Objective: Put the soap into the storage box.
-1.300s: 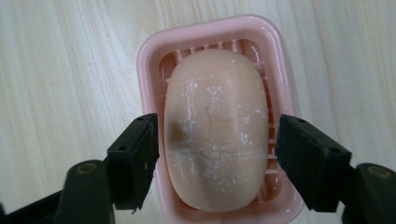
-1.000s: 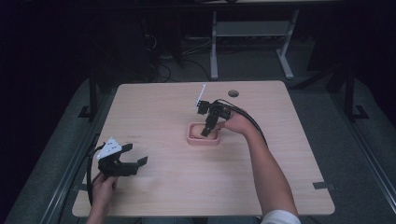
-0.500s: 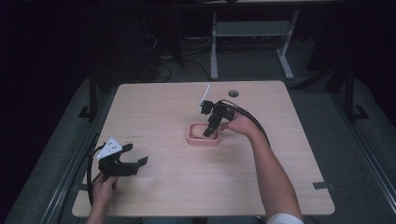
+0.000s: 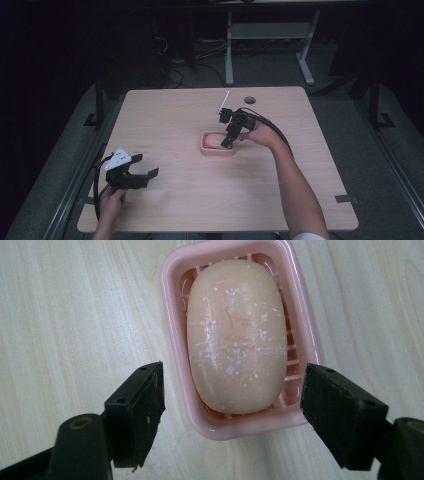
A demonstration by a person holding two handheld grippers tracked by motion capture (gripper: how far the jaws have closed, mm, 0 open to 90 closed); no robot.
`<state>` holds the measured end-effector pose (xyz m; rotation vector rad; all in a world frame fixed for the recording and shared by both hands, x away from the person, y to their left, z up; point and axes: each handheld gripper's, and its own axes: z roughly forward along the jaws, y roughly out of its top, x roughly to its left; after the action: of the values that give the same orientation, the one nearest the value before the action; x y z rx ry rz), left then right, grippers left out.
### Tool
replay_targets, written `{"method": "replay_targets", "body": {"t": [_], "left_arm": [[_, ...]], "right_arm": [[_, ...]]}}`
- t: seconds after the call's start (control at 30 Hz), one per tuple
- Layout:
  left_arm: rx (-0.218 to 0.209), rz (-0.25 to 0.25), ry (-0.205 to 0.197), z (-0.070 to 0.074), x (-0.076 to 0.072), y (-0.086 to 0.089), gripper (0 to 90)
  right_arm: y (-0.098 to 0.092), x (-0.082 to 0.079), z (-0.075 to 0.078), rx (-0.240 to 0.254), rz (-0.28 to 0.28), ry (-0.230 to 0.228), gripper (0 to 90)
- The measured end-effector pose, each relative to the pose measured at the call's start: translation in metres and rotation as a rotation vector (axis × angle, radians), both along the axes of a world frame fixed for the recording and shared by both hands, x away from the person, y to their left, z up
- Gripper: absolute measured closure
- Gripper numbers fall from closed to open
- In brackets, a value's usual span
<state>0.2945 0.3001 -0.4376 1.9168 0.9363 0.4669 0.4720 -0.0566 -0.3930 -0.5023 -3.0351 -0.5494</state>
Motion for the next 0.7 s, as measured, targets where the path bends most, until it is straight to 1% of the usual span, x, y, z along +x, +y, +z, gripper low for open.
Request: {"method": "replay_targets", "body": {"t": [0.13, 0.2, 0.23, 0.37, 0.7], "left_arm": [[0.006, -0.004, 0.002, 0.000, 0.000, 0.000, 14.3], [-0.002, 0.000, 0.000, 0.000, 0.000, -0.001, 14.3], [0.000, -0.001, 0.001, 0.000, 0.000, 0.000, 14.3], [-0.004, 0.000, -0.001, 0.000, 0.000, -0.001, 14.3], [-0.003, -0.001, -0.001, 0.000, 0.000, -0.001, 14.3]], "right_arm": [[-0.003, -0.001, 0.000, 0.001, -0.007, 0.001, 25.1], [-0.006, -0.002, 0.000, 0.001, -0.013, 0.001, 25.1], [-0.007, -0.002, 0.000, 0.003, -0.013, 0.001, 25.1], [-0.011, -0.004, -0.001, -0.014, -0.020, 0.005, 24.3], [-0.022, -0.009, -0.001, -0.009, -0.040, 0.002, 24.3]]}}
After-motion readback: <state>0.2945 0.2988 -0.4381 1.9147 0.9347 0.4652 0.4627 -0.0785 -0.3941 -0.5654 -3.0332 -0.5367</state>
